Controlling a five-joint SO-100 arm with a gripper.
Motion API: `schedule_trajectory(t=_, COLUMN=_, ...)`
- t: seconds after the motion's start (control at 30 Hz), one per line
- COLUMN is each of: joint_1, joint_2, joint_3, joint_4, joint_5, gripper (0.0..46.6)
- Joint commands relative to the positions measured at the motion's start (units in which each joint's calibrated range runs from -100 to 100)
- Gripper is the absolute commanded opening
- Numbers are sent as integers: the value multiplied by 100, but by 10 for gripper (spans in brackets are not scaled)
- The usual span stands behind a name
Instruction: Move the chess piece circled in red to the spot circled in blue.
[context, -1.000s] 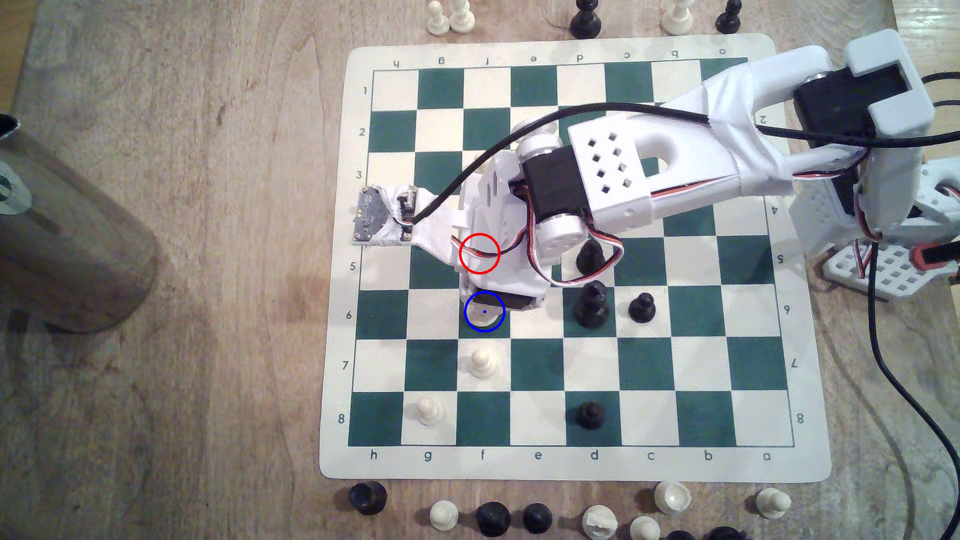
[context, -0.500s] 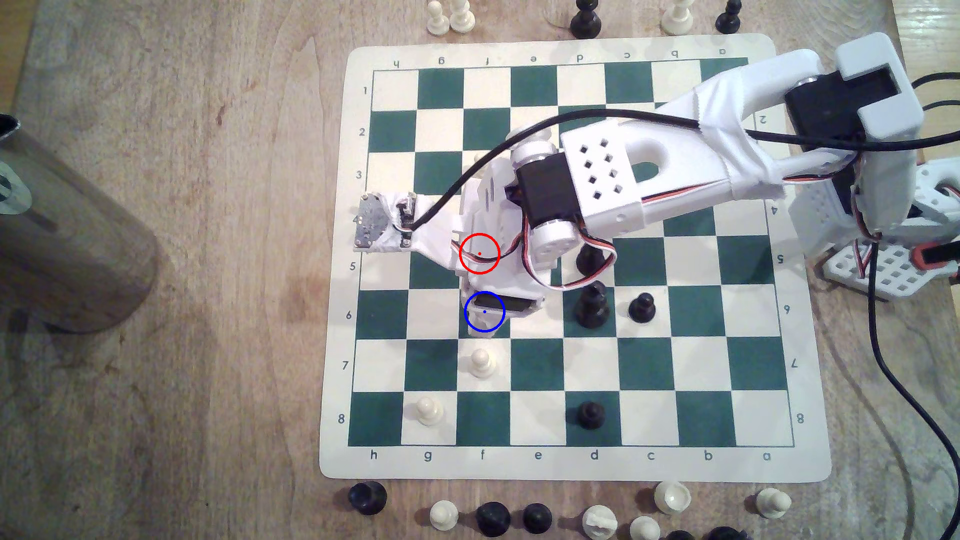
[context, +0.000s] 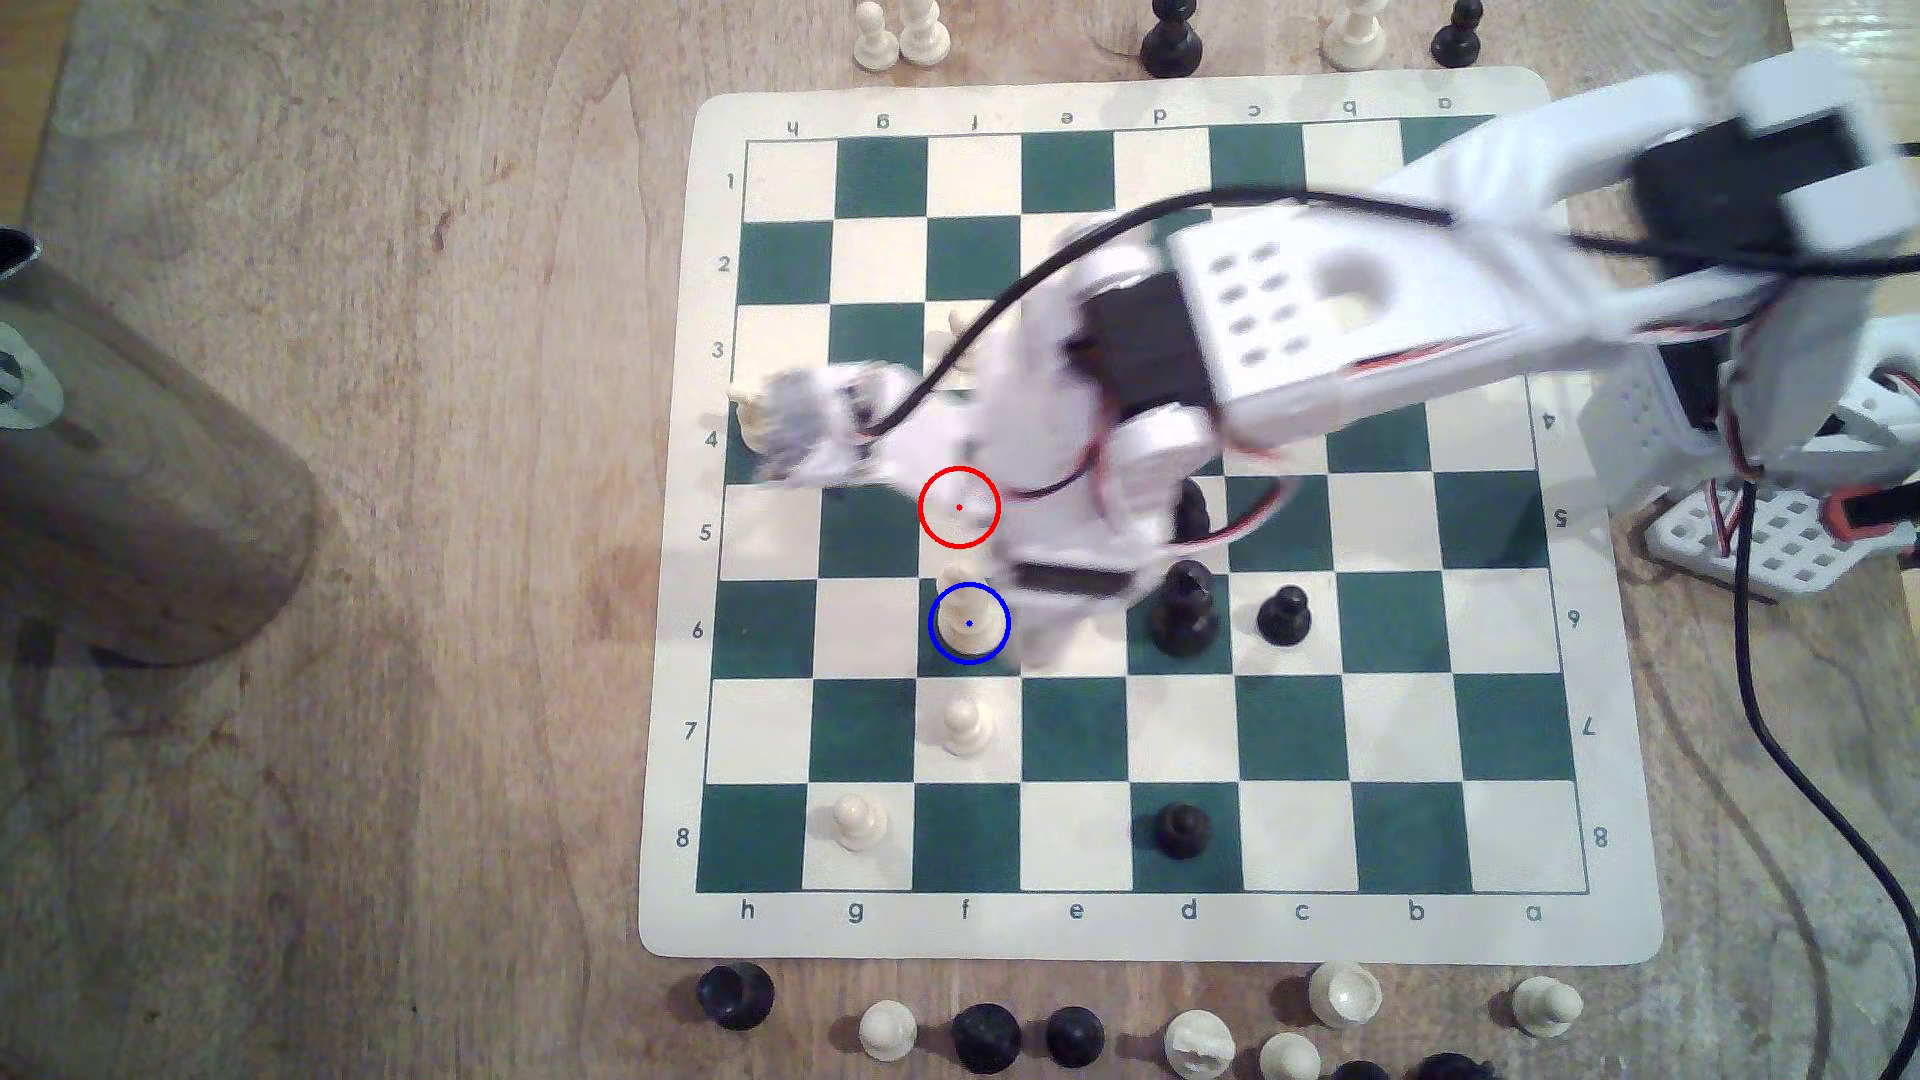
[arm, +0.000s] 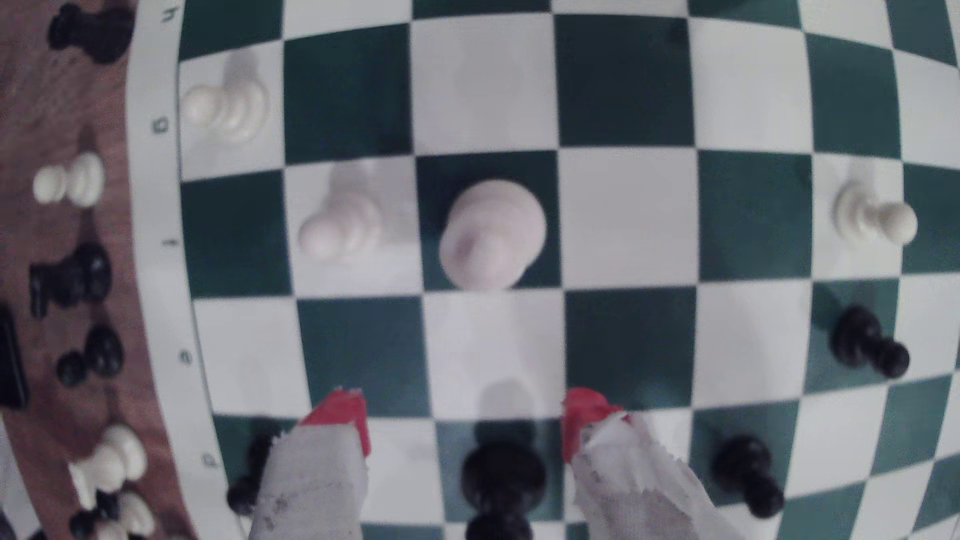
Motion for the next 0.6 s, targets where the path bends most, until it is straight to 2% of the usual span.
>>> schedule_trajectory(t=0.0, joint_1=261, joint_2=-1633, joint_3=823, joint_4=54, joint_5=107, gripper=205)
schedule_trajectory(t=0.33, joint_1=254, joint_2=-5300, joint_3=3488, joint_4=537, joint_5=264, gripper=194)
schedule_trajectory(t=0.4, joint_1=379, joint_2=-6438, joint_3=4204, joint_4=619, joint_5=303, gripper=148)
schedule_trajectory(t=0.5, joint_1=699, joint_2=-7329, joint_3=4594, joint_4=636, joint_5=444, gripper=81)
schedule_trajectory(t=0.53, joint_1=918, joint_2=-7796, joint_3=4984, joint_4=284, joint_5=542, gripper=2)
schedule_trajectory(t=0.57, joint_1=989, joint_2=-8000, joint_3=5229, joint_4=30, joint_5=571, gripper=2)
